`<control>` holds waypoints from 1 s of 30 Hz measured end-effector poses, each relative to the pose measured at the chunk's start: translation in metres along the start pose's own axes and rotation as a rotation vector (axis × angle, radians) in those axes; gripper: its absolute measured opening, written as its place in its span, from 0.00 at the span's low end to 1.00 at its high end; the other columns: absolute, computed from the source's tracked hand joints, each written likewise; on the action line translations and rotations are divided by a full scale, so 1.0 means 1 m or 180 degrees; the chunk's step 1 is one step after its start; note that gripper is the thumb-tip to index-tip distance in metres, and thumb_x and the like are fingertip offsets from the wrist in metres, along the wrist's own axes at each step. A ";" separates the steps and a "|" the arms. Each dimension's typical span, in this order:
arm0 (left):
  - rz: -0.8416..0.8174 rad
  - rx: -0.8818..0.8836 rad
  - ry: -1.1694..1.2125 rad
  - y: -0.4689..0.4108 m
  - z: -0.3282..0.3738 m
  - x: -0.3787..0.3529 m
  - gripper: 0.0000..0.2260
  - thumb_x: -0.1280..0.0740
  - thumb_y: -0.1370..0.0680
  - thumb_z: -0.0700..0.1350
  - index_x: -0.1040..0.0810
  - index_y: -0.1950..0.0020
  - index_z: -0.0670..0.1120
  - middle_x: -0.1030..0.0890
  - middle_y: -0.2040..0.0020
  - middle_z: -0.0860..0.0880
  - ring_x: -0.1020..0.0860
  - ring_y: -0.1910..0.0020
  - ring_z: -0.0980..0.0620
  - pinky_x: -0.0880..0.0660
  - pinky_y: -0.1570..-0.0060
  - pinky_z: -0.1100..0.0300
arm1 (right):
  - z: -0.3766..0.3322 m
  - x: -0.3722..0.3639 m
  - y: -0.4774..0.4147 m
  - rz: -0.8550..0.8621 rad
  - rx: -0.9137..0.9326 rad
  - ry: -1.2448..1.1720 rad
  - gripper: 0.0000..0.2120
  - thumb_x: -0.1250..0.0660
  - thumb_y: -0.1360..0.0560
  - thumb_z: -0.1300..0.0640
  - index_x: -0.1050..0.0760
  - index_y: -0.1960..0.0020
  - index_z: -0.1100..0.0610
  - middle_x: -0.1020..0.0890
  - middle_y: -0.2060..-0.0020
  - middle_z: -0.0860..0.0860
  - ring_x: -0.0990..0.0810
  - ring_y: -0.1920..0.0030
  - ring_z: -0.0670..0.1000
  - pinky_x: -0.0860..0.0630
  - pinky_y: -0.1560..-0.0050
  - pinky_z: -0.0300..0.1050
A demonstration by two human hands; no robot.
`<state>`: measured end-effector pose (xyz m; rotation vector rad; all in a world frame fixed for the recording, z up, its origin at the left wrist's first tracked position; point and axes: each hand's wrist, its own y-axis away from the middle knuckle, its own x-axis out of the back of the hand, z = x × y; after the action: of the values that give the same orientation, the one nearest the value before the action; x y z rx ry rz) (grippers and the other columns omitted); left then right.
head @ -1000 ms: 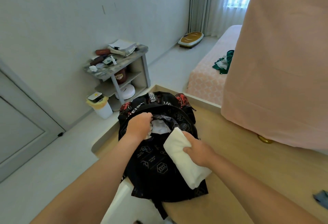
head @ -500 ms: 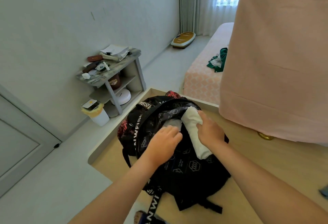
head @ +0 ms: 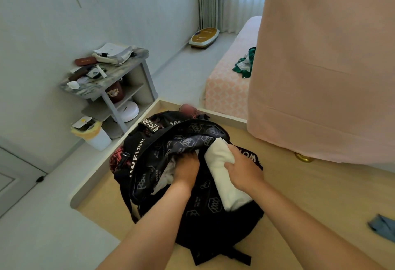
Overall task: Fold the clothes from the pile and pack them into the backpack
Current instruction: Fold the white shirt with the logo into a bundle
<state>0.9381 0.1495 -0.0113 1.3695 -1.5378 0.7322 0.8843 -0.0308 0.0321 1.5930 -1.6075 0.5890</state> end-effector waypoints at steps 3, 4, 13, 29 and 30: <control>-0.0189 -0.0099 -0.0063 0.017 -0.007 -0.009 0.09 0.36 0.32 0.41 0.17 0.58 0.47 0.20 0.65 0.50 0.22 0.67 0.54 0.27 0.70 0.63 | -0.005 -0.001 -0.011 0.0104 -0.0063 -0.0184 0.26 0.41 0.18 0.51 0.44 0.23 0.37 0.22 0.37 0.50 0.22 0.41 0.56 0.28 0.50 0.48; -0.0289 -0.0098 0.0012 0.025 -0.009 -0.014 0.10 0.38 0.32 0.41 0.17 0.62 0.47 0.22 0.68 0.50 0.23 0.69 0.55 0.29 0.72 0.64 | -0.007 -0.002 -0.017 0.0182 -0.0107 -0.0274 0.25 0.41 0.18 0.51 0.42 0.24 0.38 0.21 0.38 0.51 0.22 0.42 0.57 0.28 0.50 0.49; 0.1465 -0.1040 0.0563 0.062 -0.021 0.049 0.10 0.26 0.36 0.39 0.26 0.62 0.46 0.22 0.61 0.46 0.24 0.62 0.46 0.26 0.63 0.54 | -0.017 -0.003 -0.032 0.0261 -0.0088 -0.0497 0.21 0.40 0.19 0.52 0.38 0.28 0.41 0.20 0.43 0.52 0.22 0.47 0.58 0.27 0.53 0.51; 0.0951 -0.1144 0.1115 -0.027 -0.089 0.106 0.32 0.38 0.26 0.30 0.31 0.26 0.54 0.26 0.34 0.53 0.26 0.39 0.48 0.23 0.50 0.53 | -0.021 -0.018 -0.036 0.0195 0.0741 -0.0488 0.25 0.45 0.21 0.63 0.33 0.28 0.45 0.23 0.39 0.53 0.24 0.42 0.57 0.25 0.45 0.53; 0.0961 -0.1167 0.1106 -0.027 -0.089 0.106 0.32 0.38 0.26 0.30 0.31 0.26 0.55 0.26 0.33 0.54 0.26 0.39 0.49 0.23 0.52 0.53 | -0.025 -0.018 -0.044 0.0388 0.0649 -0.0446 0.25 0.45 0.22 0.65 0.32 0.28 0.47 0.23 0.38 0.53 0.23 0.42 0.58 0.25 0.45 0.52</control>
<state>0.9908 0.1780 0.1166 0.7072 -1.5177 0.7767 0.9309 -0.0053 0.0240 1.7249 -1.8061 0.7399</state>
